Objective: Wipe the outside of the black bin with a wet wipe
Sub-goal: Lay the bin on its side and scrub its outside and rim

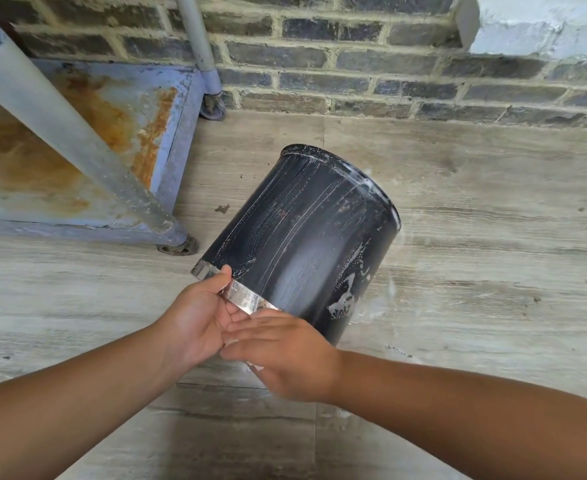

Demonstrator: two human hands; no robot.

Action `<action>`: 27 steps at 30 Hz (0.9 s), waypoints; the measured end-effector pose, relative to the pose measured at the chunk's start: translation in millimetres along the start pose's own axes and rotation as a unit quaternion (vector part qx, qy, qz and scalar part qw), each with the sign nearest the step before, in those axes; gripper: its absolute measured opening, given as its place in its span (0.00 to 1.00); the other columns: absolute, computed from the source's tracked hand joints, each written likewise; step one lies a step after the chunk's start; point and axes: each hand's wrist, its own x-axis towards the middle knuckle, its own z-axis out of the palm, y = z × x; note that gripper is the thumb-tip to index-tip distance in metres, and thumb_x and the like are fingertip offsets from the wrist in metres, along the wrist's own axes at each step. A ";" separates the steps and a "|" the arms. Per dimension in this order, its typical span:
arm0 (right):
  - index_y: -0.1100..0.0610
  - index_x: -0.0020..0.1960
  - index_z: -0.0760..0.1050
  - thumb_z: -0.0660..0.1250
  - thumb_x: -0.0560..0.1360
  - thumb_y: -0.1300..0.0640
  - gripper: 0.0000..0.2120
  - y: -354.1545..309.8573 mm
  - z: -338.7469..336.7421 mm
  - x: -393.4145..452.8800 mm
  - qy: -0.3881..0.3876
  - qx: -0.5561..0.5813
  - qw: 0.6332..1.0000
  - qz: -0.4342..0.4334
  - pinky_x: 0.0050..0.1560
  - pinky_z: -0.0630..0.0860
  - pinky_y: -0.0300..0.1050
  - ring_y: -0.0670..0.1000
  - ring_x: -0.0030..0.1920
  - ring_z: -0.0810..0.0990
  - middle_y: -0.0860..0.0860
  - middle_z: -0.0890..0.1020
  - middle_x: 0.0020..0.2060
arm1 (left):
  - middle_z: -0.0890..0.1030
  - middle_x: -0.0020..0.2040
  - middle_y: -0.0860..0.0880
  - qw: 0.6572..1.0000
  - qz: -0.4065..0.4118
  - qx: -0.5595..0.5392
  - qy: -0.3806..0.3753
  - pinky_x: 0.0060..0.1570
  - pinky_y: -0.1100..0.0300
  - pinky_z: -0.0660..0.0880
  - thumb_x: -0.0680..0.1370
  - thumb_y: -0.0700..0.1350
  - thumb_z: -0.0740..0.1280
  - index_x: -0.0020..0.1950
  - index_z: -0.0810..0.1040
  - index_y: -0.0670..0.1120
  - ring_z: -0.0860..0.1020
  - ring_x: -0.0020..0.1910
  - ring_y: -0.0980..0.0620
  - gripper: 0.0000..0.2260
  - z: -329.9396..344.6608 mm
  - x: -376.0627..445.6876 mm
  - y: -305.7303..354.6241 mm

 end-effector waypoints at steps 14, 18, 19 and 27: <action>0.51 0.68 0.73 0.63 0.78 0.65 0.21 122.0 -124.3 -19.5 0.274 -0.041 0.897 0.346 0.62 0.72 0.35 0.26 0.57 0.71 0.40 0.70 0.67 | 0.84 0.31 0.45 0.990 0.089 -0.100 0.044 0.31 0.52 0.82 0.83 0.41 0.59 0.48 0.73 0.43 0.85 0.32 0.50 0.06 18.3 25.3 10.3; 0.50 0.69 0.72 0.62 0.78 0.65 0.21 109.6 -98.2 -20.9 0.248 -0.020 0.917 0.311 0.76 0.55 0.47 0.31 0.70 0.57 0.20 0.63 0.61 | 0.80 0.24 0.49 0.986 0.097 -0.113 0.079 0.25 0.55 0.80 0.82 0.40 0.60 0.46 0.74 0.44 0.81 0.24 0.55 0.06 13.4 28.8 11.8; 0.50 0.69 0.71 0.62 0.79 0.65 0.21 104.8 -95.3 -23.1 0.233 -0.018 0.927 0.292 0.76 0.52 0.40 0.30 0.70 0.56 0.19 0.63 0.61 | 0.80 0.24 0.50 0.985 0.098 -0.116 0.082 0.24 0.56 0.79 0.82 0.40 0.60 0.46 0.74 0.44 0.81 0.24 0.56 0.06 12.0 29.8 13.0; 0.61 0.61 0.78 0.67 0.70 0.75 0.22 37.9 -48.6 -51.0 0.041 0.031 0.995 0.090 0.69 0.68 0.59 0.57 0.63 0.77 0.58 0.80 0.61 | 0.82 0.28 0.50 0.987 0.099 -0.110 0.059 0.28 0.56 0.81 0.82 0.42 0.62 0.46 0.74 0.44 0.84 0.30 0.55 0.06 3.9 36.1 15.3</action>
